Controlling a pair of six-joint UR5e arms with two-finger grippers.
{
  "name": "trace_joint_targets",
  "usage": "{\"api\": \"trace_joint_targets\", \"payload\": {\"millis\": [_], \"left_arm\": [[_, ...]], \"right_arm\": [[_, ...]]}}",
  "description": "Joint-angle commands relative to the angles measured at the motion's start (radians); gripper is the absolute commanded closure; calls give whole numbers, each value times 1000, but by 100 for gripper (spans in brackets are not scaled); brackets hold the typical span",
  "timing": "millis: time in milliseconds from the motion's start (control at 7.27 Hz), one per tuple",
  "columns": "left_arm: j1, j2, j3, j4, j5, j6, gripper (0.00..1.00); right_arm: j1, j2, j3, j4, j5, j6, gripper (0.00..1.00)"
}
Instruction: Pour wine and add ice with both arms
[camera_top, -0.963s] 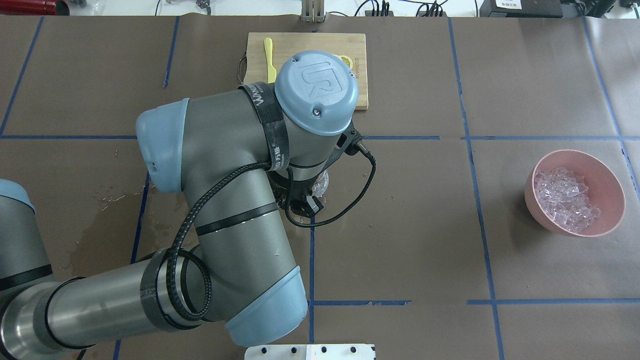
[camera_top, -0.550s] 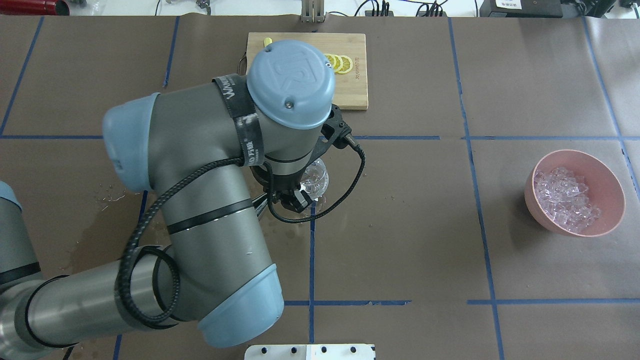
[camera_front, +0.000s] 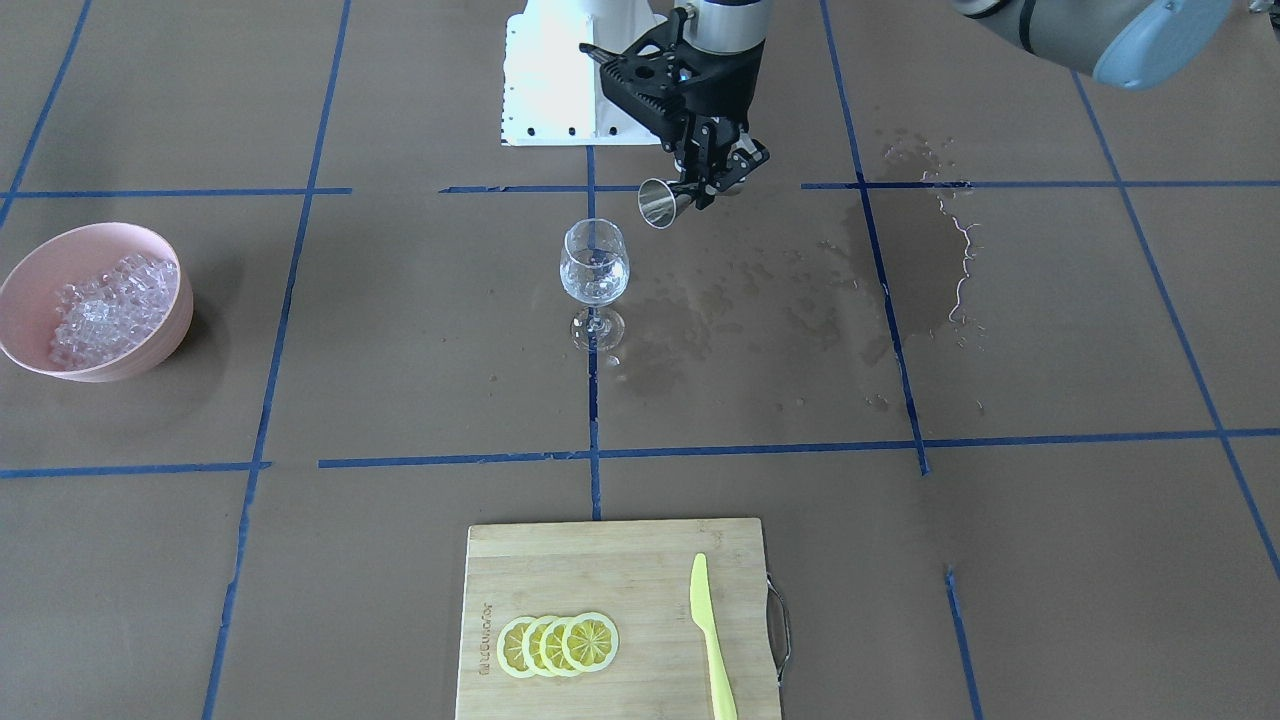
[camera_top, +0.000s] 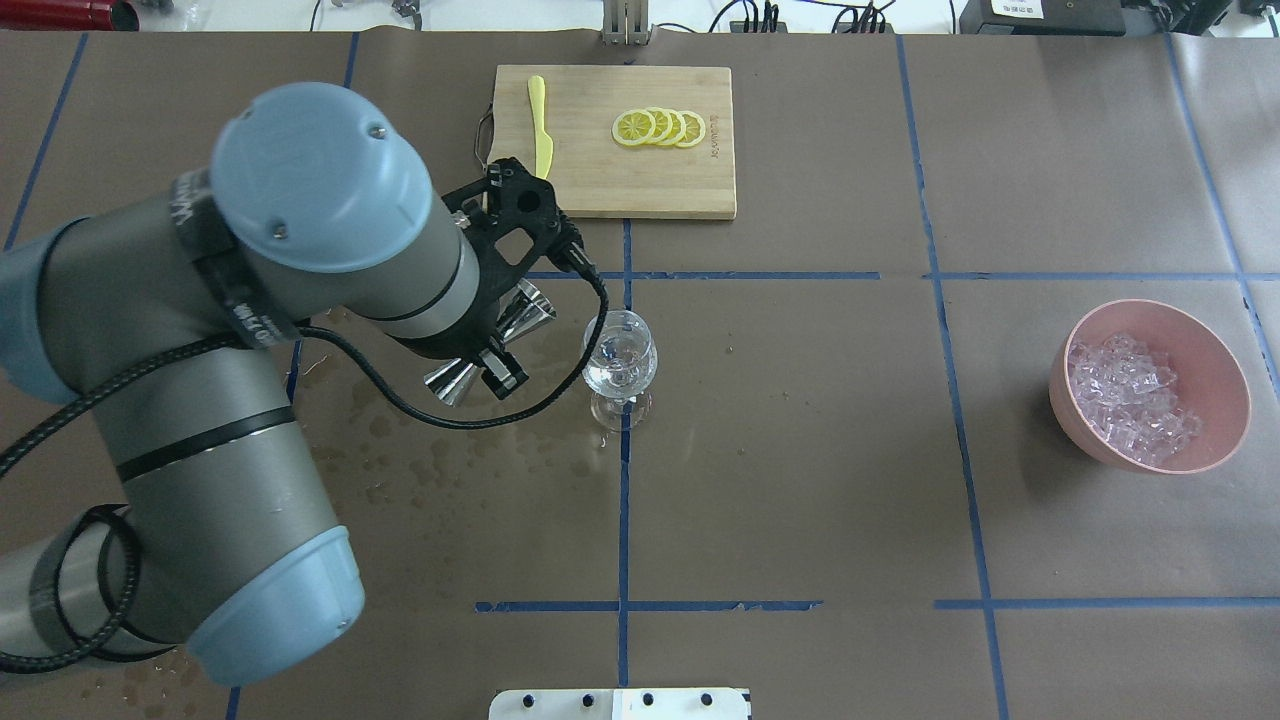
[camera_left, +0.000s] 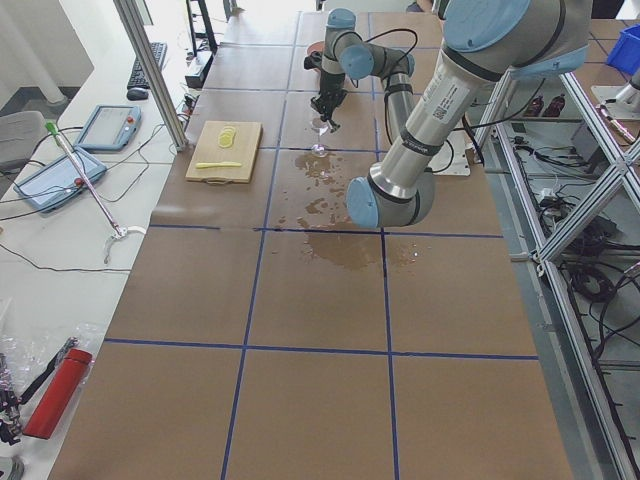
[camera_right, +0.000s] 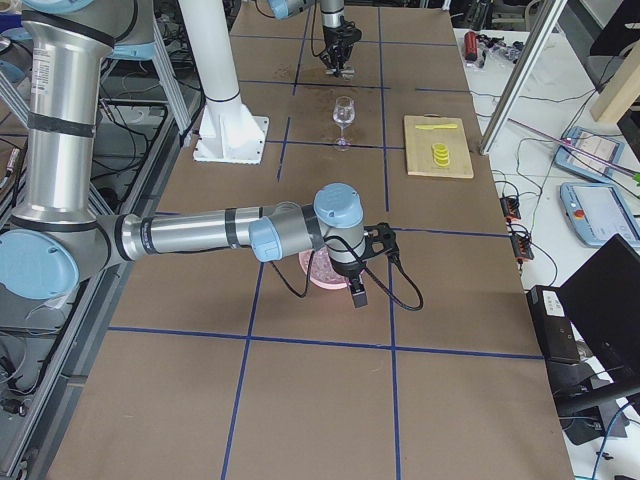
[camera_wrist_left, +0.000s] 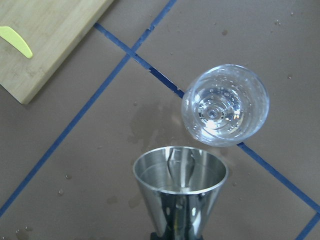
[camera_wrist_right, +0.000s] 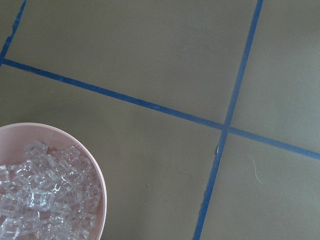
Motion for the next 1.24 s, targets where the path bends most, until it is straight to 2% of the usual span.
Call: {"api": "trace_joint_targets", "payload": {"millis": [0, 275, 413, 550, 688, 826, 1101], "left_arm": [[-21, 204, -105, -221, 102, -2, 100], [-22, 362, -109, -455, 124, -80, 100], [-22, 480, -98, -649, 147, -121, 100], [-22, 589, -97, -813, 218, -125, 100], [-22, 677, -80, -955, 239, -136, 100], [-19, 749, -46, -1110, 317, -209, 100], [-5, 863, 107, -1491, 447, -246, 100]], "right_arm": [[0, 0, 0, 0, 0, 0, 0], [0, 0, 0, 0, 2, 0, 0], [0, 0, 0, 0, 2, 0, 0], [0, 0, 0, 0, 2, 0, 0], [0, -2, 0, 0, 2, 2, 0], [0, 0, 0, 0, 2, 0, 0], [0, -2, 0, 0, 2, 2, 0]]}}
